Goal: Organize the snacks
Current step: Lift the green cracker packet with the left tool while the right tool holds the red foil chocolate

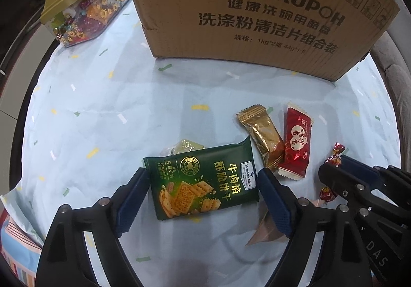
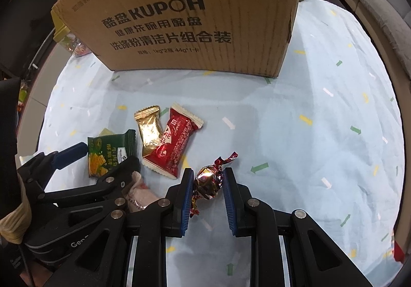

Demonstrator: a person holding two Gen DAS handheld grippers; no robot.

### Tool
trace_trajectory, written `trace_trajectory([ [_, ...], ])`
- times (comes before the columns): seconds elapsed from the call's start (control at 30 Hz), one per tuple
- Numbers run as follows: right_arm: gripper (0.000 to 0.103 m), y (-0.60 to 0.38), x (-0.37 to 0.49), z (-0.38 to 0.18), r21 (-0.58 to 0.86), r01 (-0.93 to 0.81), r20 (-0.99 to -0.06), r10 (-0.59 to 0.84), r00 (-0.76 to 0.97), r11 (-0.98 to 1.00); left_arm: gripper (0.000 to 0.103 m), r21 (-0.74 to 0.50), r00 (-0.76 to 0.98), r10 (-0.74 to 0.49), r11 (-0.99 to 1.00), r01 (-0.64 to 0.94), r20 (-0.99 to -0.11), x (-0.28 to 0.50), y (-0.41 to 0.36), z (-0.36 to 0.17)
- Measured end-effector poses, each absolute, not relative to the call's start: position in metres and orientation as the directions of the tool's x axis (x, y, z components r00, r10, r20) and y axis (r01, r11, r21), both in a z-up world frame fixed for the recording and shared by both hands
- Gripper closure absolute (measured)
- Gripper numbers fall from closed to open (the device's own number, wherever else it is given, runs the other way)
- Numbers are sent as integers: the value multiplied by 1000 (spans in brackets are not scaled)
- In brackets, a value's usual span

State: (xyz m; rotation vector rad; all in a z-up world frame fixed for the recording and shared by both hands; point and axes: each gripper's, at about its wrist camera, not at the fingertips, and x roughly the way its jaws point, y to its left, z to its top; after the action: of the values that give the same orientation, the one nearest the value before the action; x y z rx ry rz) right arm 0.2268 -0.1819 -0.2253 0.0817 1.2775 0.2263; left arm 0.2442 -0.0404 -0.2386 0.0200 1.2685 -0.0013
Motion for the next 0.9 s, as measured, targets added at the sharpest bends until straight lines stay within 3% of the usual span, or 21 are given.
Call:
trace_trajectory([
  [0.9, 78, -179, 220, -205, 169, -145, -929, 206, 308, 975, 38, -32, 348, -38, 999, 23, -937, 221, -34, -213],
])
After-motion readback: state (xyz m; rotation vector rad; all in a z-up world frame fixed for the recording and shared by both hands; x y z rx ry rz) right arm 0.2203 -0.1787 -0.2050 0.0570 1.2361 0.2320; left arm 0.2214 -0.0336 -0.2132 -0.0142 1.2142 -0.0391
